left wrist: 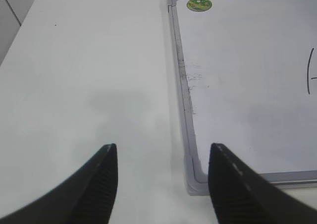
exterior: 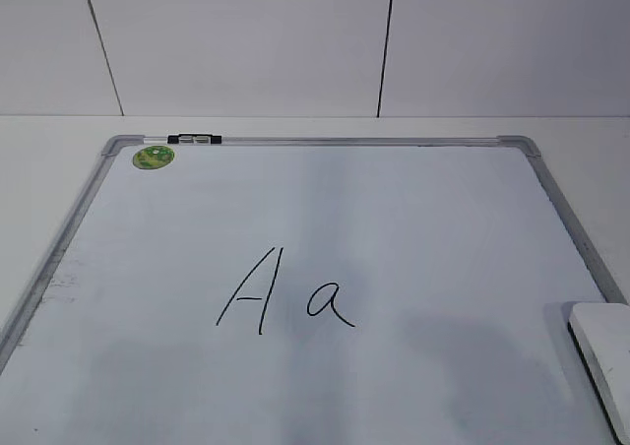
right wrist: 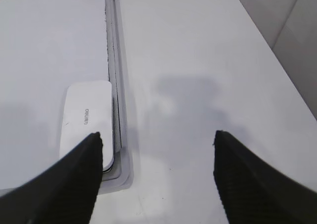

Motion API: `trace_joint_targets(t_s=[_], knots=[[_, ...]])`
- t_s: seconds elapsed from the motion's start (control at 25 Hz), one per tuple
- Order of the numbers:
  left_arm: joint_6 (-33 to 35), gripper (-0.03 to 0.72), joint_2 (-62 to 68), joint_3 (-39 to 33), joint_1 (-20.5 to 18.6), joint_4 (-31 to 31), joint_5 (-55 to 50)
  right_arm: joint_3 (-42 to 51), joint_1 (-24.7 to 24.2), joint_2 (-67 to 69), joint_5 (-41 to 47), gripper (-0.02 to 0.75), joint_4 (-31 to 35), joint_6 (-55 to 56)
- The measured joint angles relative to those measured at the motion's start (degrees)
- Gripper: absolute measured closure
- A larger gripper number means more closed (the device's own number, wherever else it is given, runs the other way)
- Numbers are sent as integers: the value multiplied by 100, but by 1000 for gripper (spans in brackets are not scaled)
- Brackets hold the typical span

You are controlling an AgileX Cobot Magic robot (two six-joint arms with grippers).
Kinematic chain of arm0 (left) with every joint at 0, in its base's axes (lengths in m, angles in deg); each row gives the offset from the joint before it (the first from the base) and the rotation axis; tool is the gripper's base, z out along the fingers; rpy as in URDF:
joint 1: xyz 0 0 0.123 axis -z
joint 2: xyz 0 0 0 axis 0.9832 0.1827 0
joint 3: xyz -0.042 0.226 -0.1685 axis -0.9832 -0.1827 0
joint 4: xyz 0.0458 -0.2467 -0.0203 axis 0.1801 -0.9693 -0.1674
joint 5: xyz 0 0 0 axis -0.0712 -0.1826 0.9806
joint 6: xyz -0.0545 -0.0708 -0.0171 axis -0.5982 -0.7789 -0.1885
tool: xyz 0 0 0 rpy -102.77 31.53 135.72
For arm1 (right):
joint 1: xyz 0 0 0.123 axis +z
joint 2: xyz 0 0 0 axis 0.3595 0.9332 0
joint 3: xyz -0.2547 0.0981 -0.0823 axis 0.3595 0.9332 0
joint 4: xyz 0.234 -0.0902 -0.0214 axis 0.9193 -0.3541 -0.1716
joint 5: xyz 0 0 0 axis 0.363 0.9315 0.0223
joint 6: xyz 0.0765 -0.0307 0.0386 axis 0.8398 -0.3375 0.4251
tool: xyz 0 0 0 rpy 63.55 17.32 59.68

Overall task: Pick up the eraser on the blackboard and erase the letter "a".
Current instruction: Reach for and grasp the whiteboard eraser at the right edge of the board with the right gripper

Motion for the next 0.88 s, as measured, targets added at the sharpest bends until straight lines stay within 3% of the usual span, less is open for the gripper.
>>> trace_joint_targets(t_s=[0.52,0.68,0.88], knots=[[0,255,0,0,0,0,0,-30,0,0,-23,178,-97,0],[0,255,0,0,0,0,0,-237,0,0,-497,178,-56,0],[0,255,0,0,0,0,0,-274,0,15,-1272,178,581,0]])
